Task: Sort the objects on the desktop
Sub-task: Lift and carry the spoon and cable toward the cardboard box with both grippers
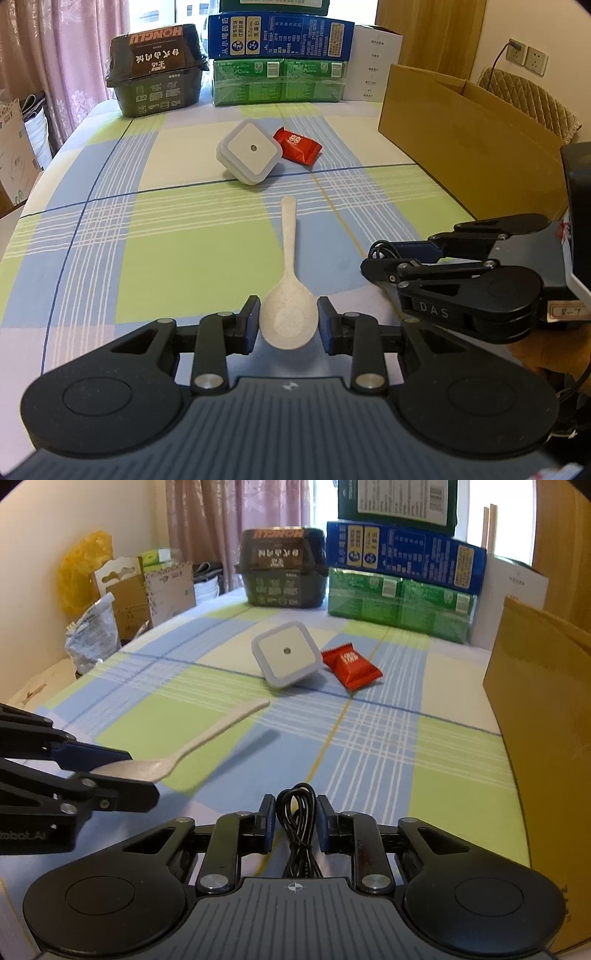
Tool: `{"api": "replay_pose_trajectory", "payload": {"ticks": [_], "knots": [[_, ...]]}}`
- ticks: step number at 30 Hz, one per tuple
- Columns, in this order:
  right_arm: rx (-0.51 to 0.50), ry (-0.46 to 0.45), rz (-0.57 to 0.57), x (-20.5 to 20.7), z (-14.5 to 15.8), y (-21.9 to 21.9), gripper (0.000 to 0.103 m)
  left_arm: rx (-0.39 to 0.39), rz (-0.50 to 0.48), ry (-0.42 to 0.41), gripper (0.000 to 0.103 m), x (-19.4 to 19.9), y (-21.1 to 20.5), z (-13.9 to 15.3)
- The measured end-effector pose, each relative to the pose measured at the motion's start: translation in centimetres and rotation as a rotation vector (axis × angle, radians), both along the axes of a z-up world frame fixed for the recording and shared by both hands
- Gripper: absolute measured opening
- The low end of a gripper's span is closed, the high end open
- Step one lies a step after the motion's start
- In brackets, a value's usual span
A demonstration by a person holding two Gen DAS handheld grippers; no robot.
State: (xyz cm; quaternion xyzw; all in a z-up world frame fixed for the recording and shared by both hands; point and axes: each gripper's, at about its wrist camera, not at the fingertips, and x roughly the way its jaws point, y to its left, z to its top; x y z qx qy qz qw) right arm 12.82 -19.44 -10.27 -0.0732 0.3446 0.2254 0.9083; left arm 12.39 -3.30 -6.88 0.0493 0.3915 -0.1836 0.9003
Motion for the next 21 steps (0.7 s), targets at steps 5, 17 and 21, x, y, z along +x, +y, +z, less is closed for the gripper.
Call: {"api": "replay_pose_trajectory", "payload": {"ticks": [5,17,21], "knots": [[0.048,-0.022,-0.024,-0.1,1.5,-0.4,0.019,-0.006,0.003,-0.013,0.027,0.0,-0.1,0.4],[0.095,-0.076,-0.056,-1.0,4.0,-1.4,0.008,-0.048,0.007,-0.07,0.027,-0.4,-0.7,2.8],[0.109,-0.104,-0.059,-1.5,5.0,-1.6,0.007,-0.054,0.011,-0.074,0.027,-0.7,-0.6,3.0]]}}
